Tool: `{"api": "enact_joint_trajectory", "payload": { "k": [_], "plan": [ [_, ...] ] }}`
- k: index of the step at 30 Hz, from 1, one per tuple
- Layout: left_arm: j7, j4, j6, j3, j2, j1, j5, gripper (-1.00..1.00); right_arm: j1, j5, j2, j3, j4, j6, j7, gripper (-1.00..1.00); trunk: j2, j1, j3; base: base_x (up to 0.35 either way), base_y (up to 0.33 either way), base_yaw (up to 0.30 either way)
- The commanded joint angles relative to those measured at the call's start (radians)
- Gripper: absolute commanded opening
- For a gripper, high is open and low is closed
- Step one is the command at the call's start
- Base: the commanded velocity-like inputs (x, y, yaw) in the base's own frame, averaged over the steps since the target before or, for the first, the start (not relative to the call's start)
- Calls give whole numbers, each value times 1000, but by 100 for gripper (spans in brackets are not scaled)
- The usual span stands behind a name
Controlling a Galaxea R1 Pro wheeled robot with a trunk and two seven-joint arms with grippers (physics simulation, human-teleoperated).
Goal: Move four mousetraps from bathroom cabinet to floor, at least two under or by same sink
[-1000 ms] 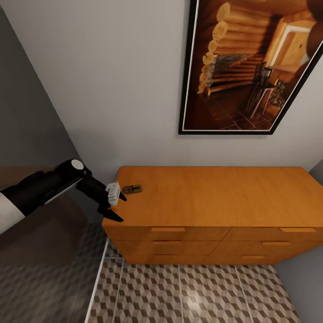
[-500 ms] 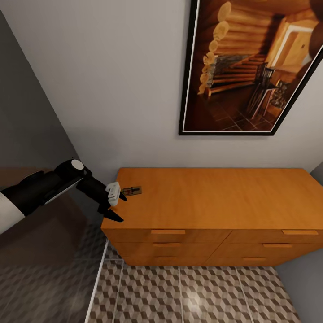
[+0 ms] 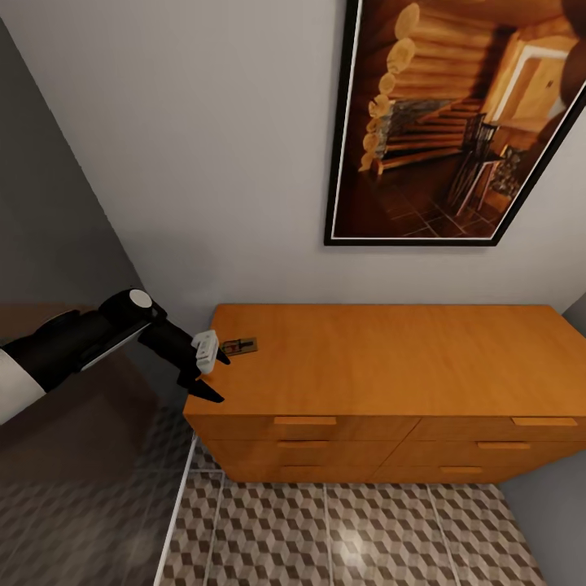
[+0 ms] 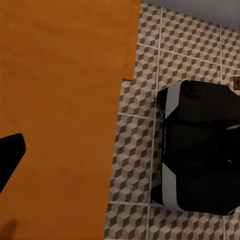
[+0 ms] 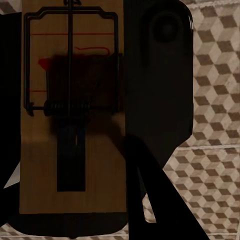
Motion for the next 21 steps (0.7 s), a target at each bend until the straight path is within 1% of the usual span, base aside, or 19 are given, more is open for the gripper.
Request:
{"api": "enact_joint_trajectory", "payload": {
  "k": [1,21],
  "plan": [
    [2,0,10,-4,1,-2,9,100,-1,-13,0,8,1,-4,2,-100,-2,1,-2,0,0,0],
    [2,4,10,-4,-1,-2,9,100,-1,-13,1,9,1,-4,2,-100,-2,1,-2,0,0,0]
  ]
}}
